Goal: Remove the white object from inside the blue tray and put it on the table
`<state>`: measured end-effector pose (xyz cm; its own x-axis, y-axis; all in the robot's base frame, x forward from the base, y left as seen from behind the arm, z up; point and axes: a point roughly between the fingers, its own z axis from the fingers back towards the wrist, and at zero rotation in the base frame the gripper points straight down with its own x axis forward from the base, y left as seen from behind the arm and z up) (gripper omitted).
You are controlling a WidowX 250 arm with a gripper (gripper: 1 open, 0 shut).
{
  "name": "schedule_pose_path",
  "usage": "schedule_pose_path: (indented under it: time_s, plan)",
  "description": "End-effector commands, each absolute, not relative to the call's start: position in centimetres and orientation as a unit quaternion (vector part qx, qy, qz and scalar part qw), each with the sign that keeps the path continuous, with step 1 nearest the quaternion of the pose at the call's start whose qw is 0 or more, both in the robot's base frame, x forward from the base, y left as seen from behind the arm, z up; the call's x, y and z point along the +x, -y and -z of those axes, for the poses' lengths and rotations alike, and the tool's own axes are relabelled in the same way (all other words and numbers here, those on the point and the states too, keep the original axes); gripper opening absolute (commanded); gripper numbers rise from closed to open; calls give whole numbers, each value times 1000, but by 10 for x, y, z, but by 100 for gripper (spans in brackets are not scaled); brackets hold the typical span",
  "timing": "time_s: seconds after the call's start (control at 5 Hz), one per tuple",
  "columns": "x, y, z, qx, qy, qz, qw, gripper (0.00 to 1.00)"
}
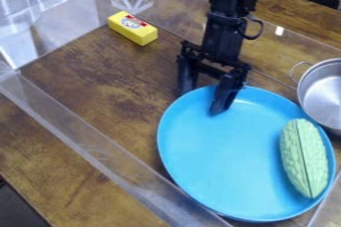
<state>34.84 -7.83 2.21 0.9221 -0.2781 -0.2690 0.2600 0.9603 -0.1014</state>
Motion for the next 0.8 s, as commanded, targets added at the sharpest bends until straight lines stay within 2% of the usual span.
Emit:
schedule_pose_path:
  time_s: [0.0, 0.6]
  plan:
    - [354, 89, -28, -32, -128, 152, 979, 100]
    - [359, 94, -22, -30, -141, 156, 977, 100]
